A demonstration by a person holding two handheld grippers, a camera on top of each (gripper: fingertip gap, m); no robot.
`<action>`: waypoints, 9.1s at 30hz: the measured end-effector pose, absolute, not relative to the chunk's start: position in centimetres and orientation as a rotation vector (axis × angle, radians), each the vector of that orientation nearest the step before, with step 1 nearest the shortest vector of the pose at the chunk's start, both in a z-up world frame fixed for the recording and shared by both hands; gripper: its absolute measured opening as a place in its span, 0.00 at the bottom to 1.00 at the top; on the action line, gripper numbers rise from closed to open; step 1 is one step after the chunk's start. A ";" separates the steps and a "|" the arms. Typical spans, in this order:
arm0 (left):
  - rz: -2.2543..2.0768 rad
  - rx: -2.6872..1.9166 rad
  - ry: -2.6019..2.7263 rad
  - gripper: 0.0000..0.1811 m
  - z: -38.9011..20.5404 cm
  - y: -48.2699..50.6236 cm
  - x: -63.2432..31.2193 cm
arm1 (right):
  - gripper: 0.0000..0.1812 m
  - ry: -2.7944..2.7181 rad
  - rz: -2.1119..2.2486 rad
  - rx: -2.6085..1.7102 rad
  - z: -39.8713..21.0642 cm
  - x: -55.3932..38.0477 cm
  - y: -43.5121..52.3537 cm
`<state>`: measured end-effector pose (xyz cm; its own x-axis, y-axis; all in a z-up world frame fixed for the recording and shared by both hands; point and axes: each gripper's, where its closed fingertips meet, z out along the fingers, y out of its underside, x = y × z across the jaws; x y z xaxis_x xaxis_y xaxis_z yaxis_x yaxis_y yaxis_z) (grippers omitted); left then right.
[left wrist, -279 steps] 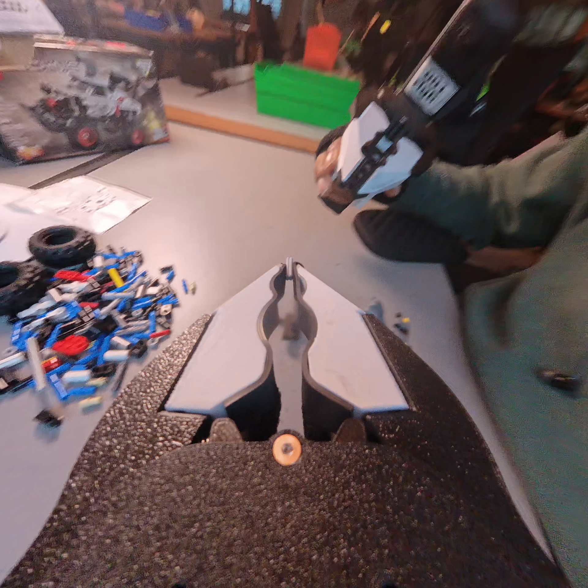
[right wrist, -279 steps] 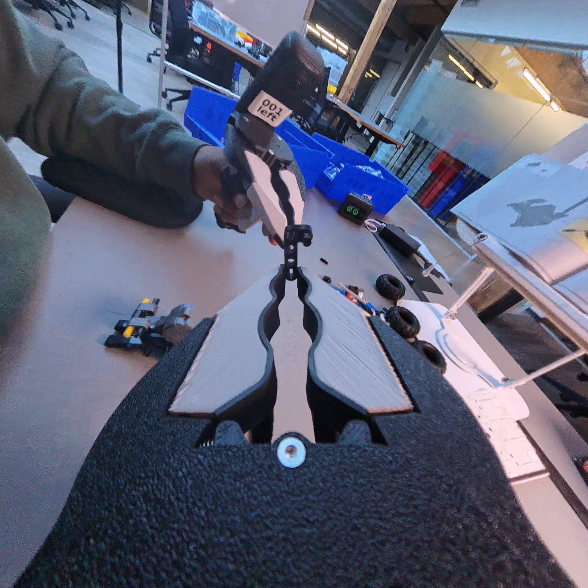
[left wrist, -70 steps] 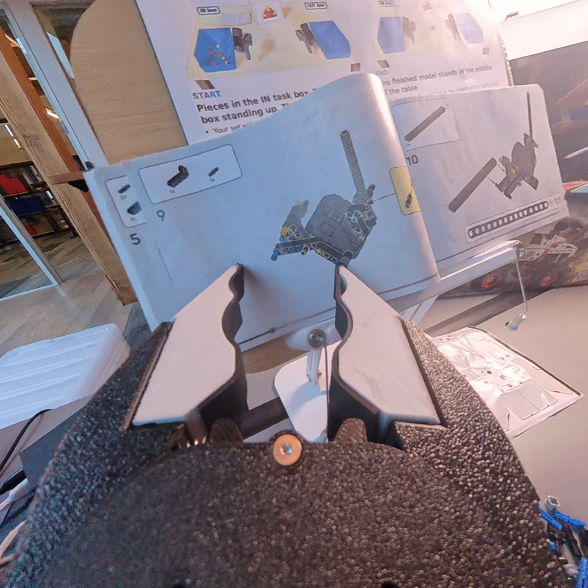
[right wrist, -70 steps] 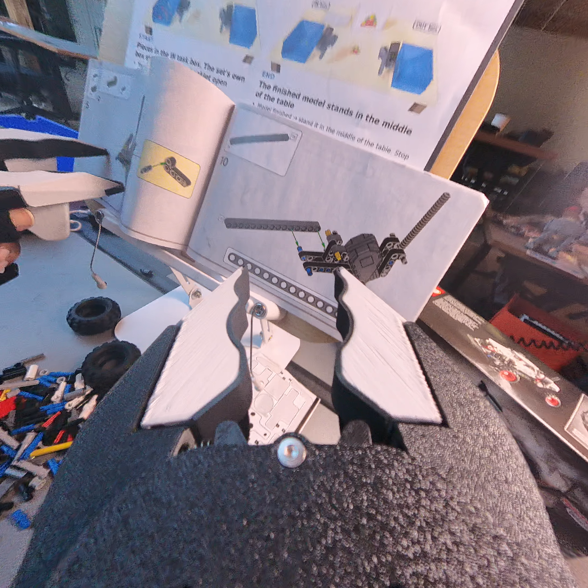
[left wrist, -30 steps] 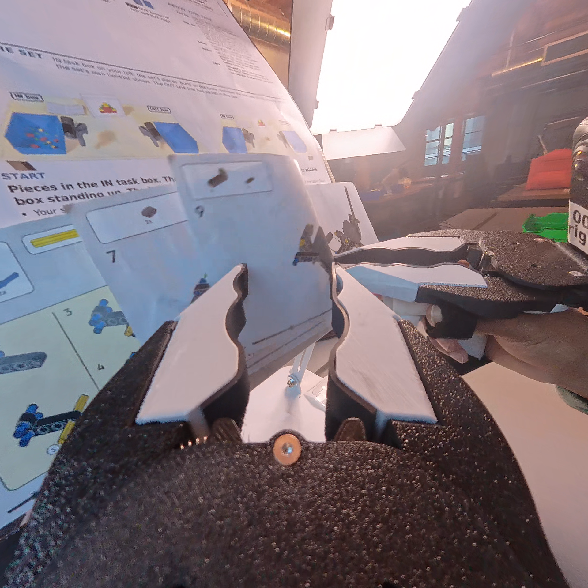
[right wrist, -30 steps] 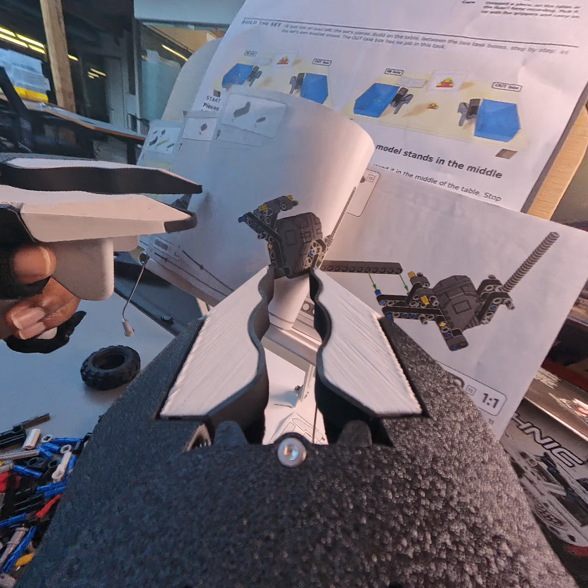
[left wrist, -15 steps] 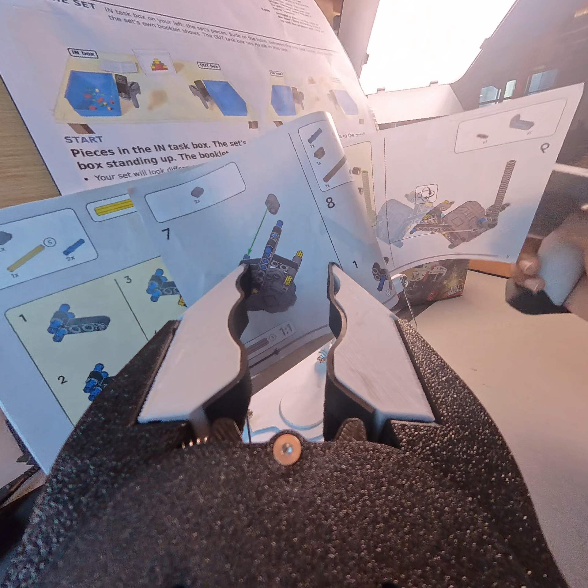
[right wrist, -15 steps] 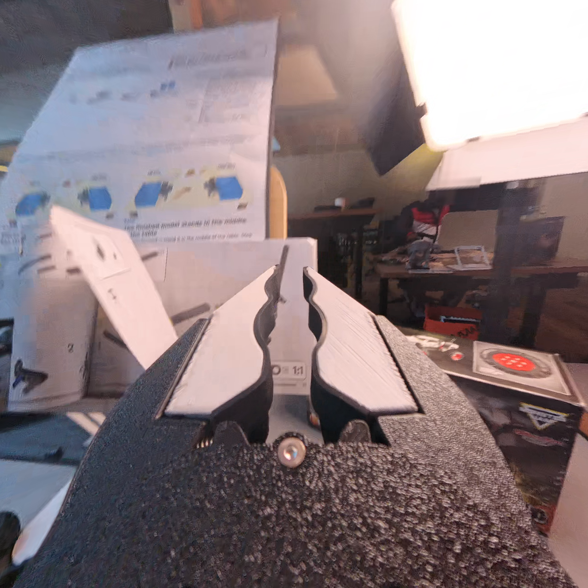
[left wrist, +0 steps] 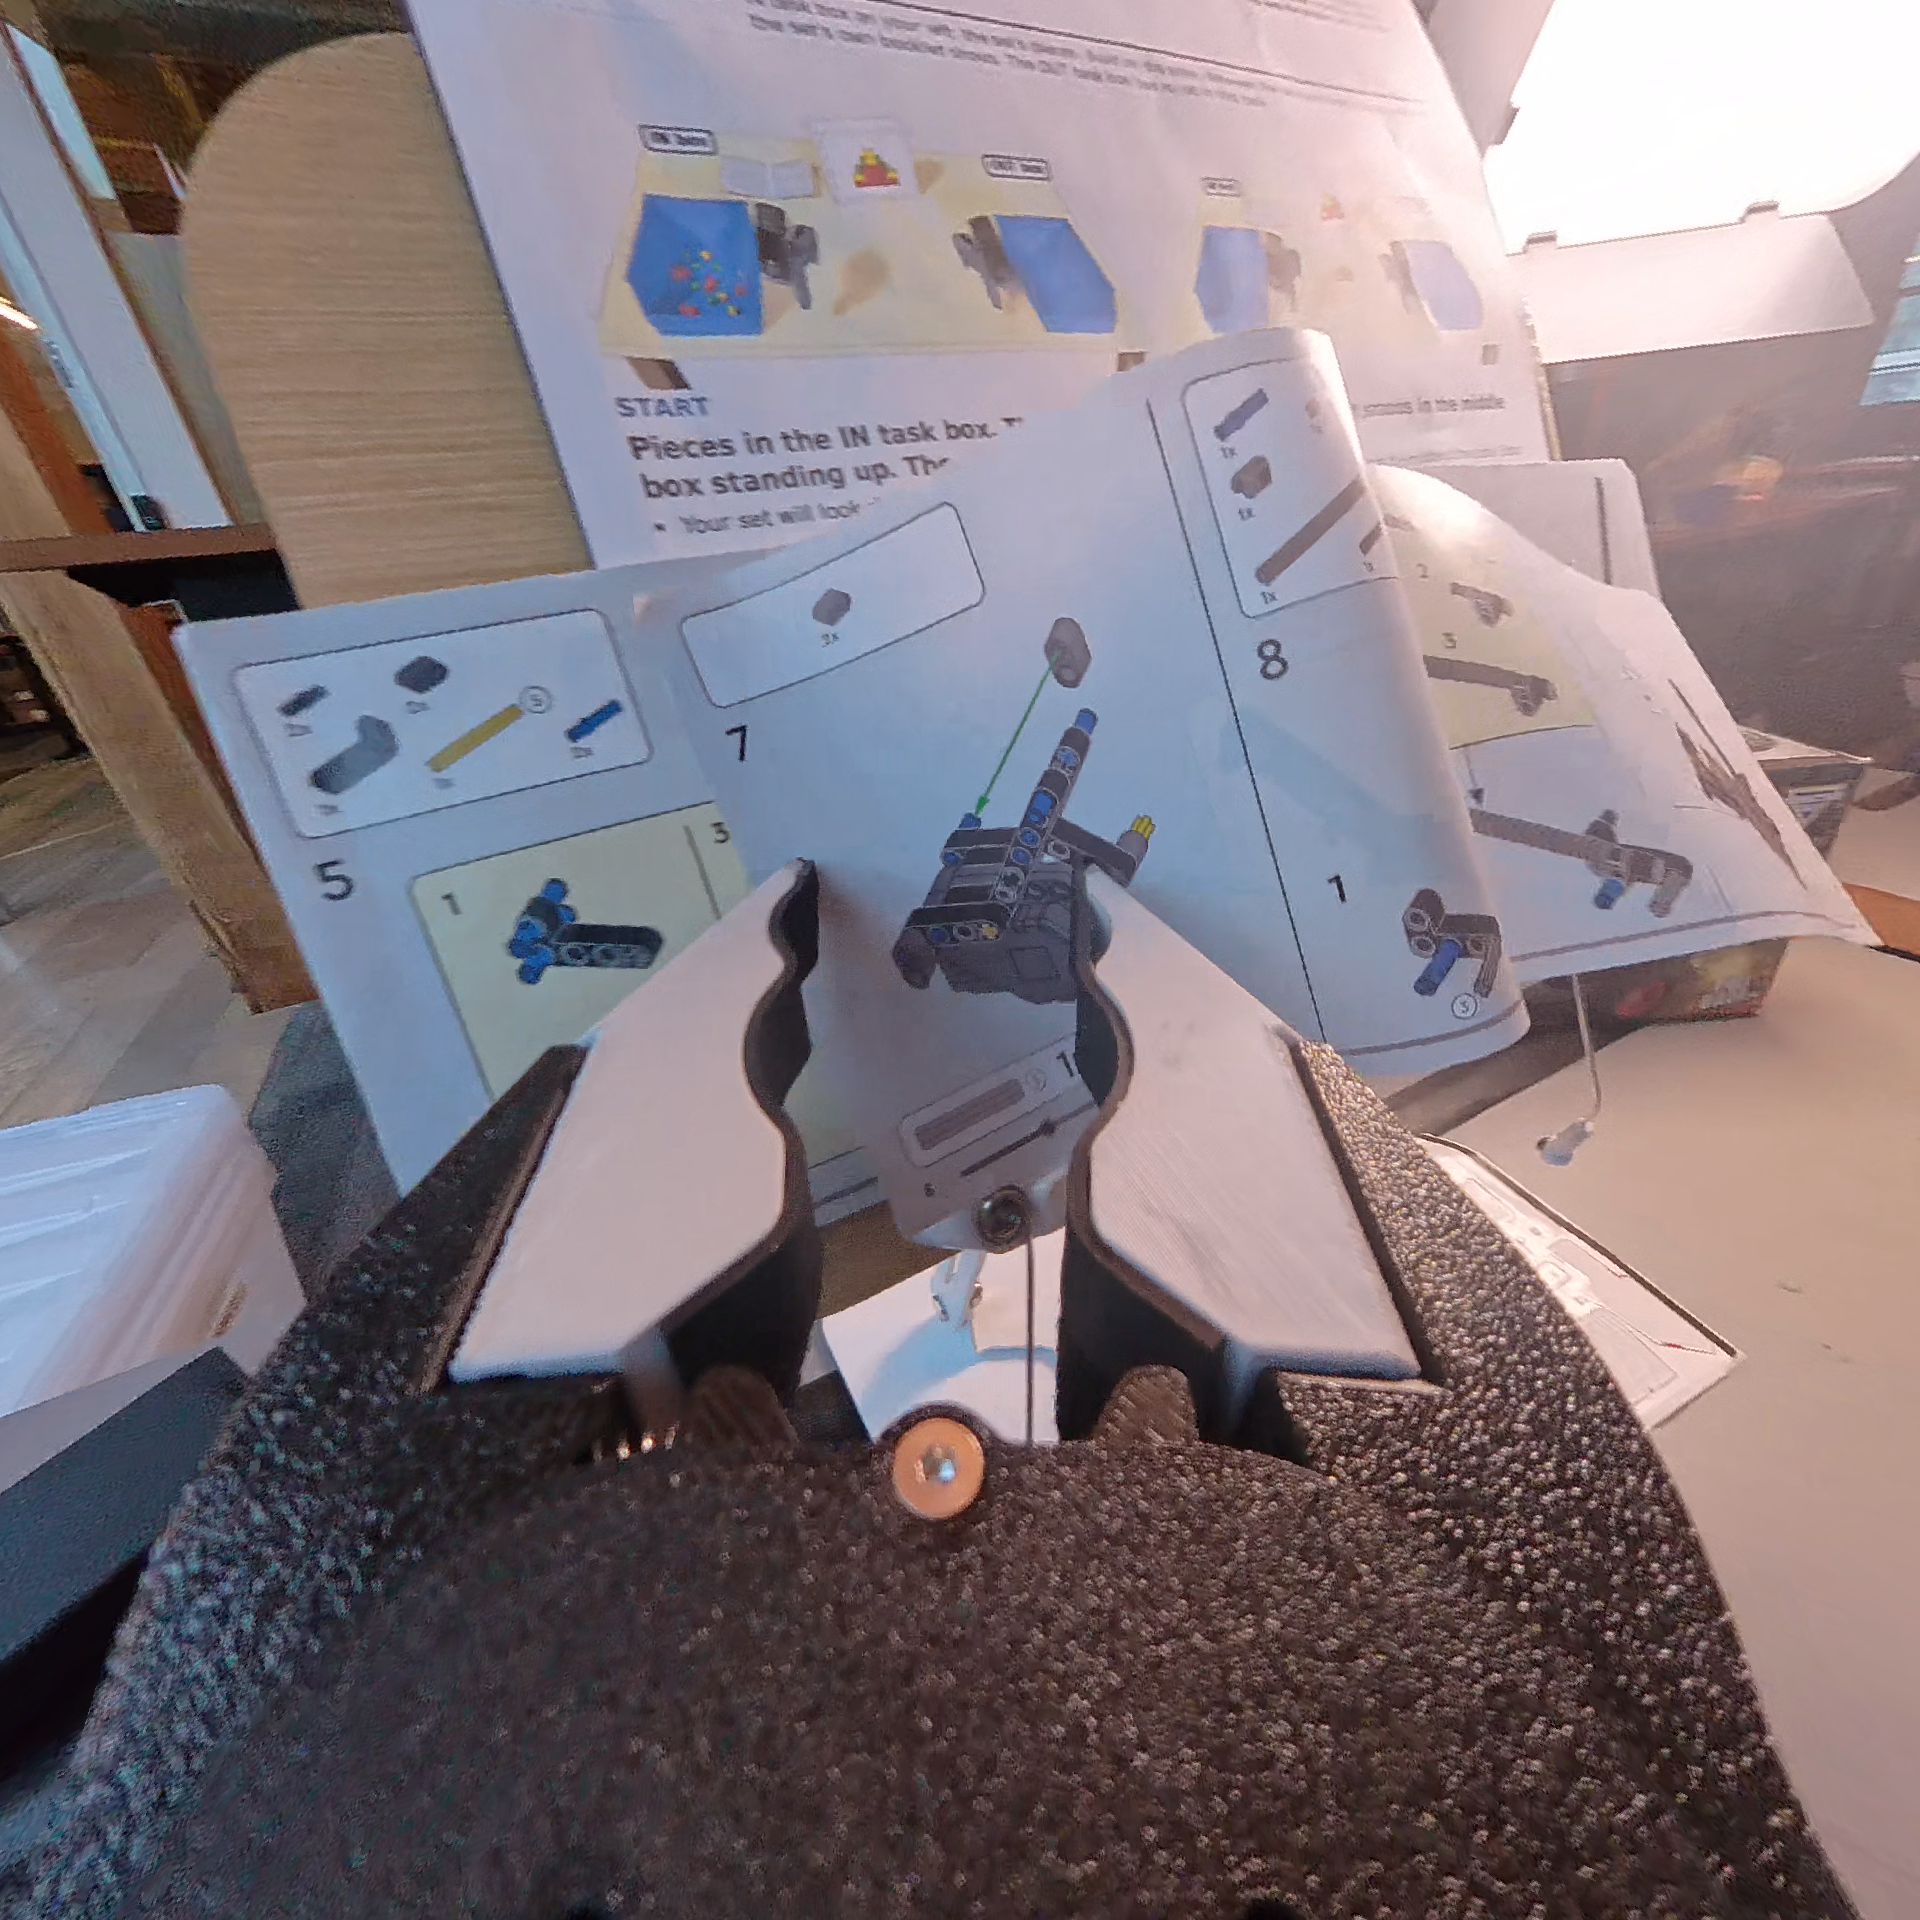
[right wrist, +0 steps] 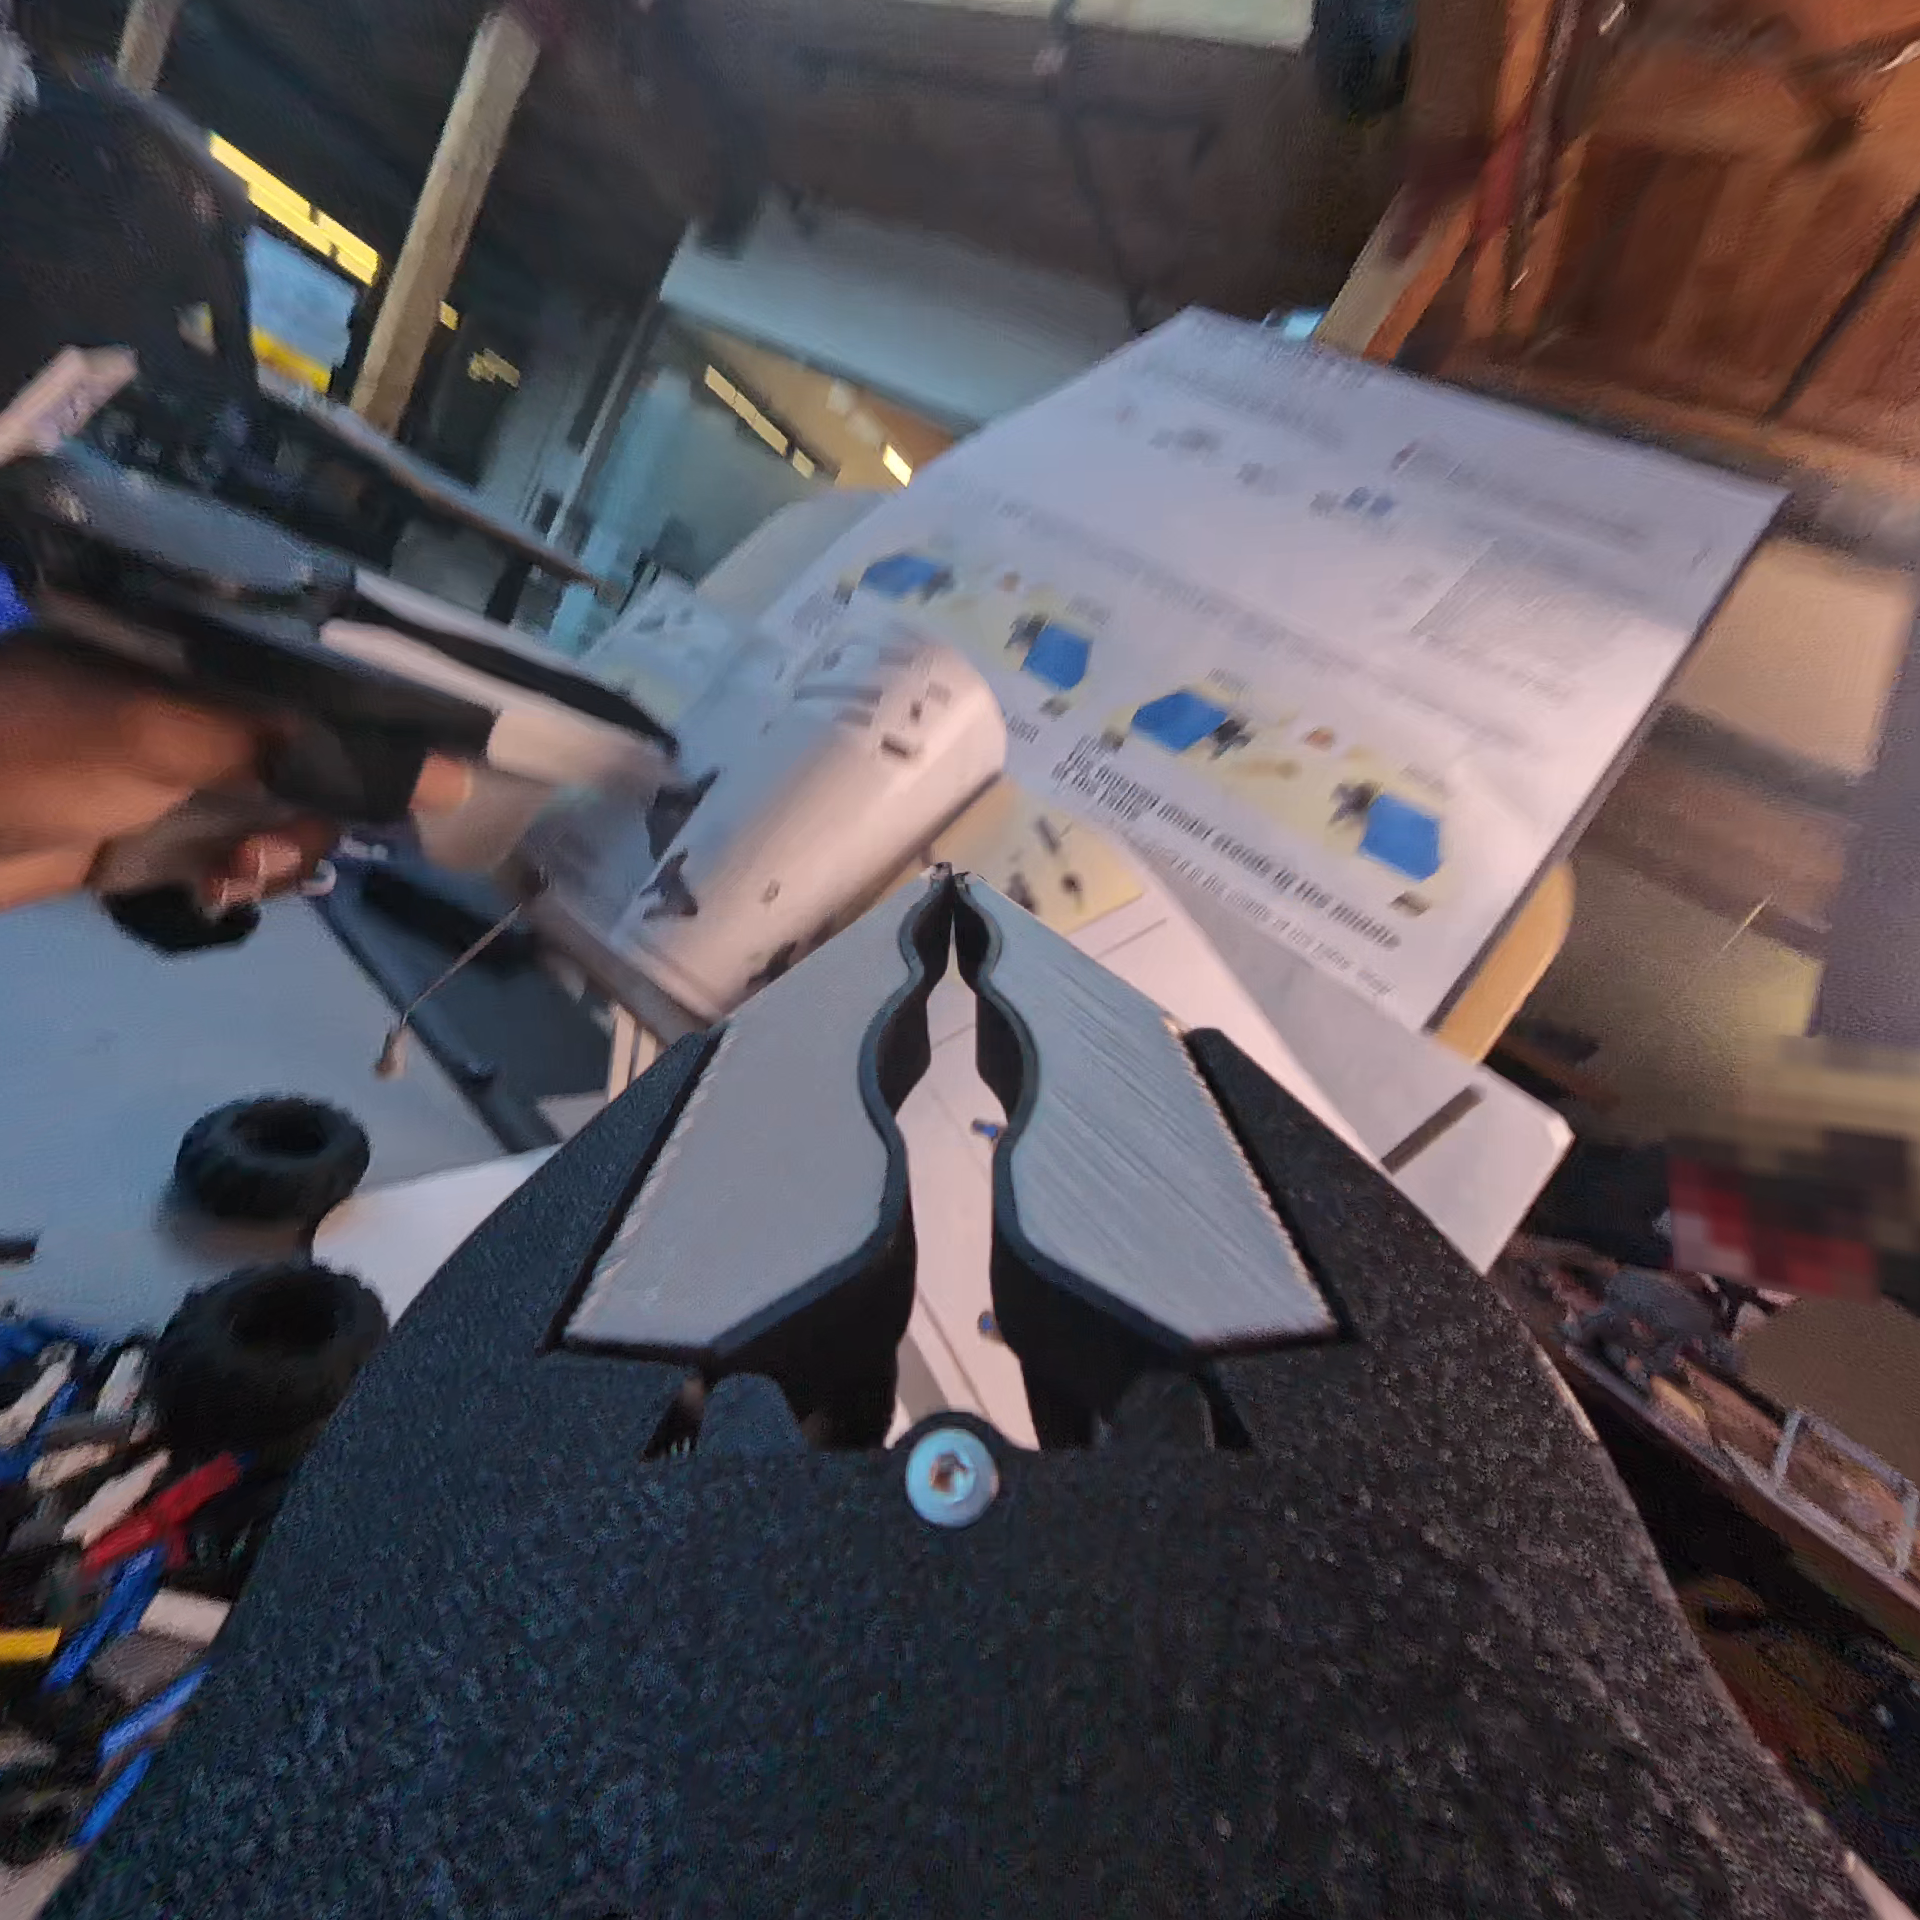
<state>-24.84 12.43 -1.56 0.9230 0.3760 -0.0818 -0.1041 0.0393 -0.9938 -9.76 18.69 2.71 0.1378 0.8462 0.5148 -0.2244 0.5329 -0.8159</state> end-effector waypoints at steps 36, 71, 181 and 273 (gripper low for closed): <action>0.660 -1.395 -0.371 0.25 0.8 6.7 -30.6 | 0.01 -1.113 0.689 -1.081 -5.4 -9.3 30.2; 0.500 -1.569 -0.117 0.27 -1.9 11.9 -22.3 | 0.17 -1.166 0.783 -1.096 -4.6 -13.2 22.3; -0.498 -2.105 0.939 0.26 -19.7 -7.6 8.3 | 0.03 -2.494 0.846 -0.764 -23.7 9.7 0.5; -0.284 -1.935 0.545 0.04 -17.3 -3.8 4.7 | 0.11 -2.207 0.554 -1.029 -23.1 6.8 6.1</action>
